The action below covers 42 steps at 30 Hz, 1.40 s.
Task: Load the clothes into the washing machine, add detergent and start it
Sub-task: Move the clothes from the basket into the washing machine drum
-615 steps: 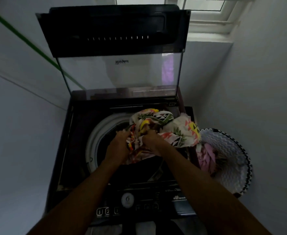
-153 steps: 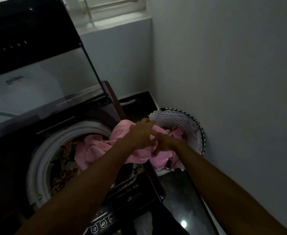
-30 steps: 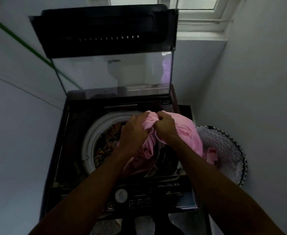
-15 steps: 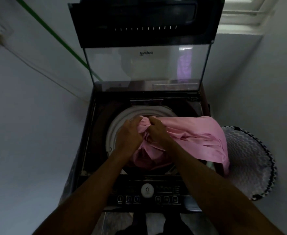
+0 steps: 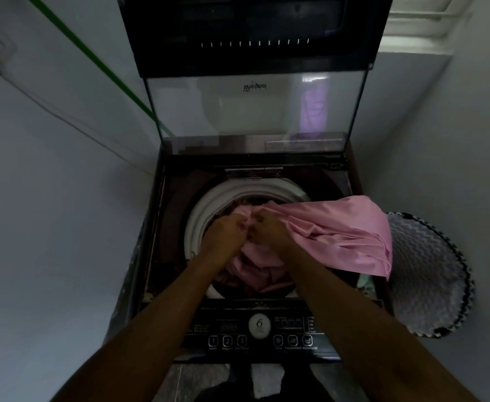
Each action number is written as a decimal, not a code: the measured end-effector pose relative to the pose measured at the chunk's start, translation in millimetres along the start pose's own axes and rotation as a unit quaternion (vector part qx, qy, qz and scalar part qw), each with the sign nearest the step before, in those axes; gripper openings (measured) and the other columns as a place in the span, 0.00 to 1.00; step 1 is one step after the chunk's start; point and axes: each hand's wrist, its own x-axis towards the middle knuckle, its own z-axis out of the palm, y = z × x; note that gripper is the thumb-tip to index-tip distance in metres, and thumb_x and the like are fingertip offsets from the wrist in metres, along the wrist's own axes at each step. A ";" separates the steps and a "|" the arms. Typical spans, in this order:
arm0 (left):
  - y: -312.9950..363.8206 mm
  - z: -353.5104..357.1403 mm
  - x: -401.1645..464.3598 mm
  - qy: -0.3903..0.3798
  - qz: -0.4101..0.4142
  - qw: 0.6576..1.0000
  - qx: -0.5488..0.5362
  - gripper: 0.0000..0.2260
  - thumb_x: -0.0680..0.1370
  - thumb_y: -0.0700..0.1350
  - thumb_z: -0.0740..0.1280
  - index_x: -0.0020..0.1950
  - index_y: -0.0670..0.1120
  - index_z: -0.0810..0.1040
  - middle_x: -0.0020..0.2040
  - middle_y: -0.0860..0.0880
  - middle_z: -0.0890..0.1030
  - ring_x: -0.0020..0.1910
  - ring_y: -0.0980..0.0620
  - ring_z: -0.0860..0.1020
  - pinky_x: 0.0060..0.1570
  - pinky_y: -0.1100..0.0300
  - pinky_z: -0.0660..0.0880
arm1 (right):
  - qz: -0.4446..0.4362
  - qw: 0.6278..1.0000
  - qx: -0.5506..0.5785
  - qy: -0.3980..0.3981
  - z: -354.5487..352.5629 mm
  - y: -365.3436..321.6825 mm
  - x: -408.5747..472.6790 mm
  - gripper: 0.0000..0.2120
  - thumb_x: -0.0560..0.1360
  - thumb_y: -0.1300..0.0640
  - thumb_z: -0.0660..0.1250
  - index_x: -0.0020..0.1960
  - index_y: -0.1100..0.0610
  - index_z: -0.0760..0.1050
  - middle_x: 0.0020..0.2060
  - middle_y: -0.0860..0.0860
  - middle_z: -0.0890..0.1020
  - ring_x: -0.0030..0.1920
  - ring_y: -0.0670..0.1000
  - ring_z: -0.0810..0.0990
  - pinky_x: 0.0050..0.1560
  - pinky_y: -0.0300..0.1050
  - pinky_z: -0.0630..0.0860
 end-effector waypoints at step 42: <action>191.0 136.0 45.1 -0.133 0.214 0.967 0.027 0.33 0.67 0.46 0.78 0.70 0.53 0.72 0.70 0.45 0.67 0.70 0.47 0.66 0.67 0.61 0.62 | 0.236 0.949 0.066 0.199 -167.3 172.9 -115.1 0.11 0.64 0.54 0.60 0.29 0.62 0.69 0.33 0.62 0.77 0.36 0.56 0.74 0.39 0.45 0.67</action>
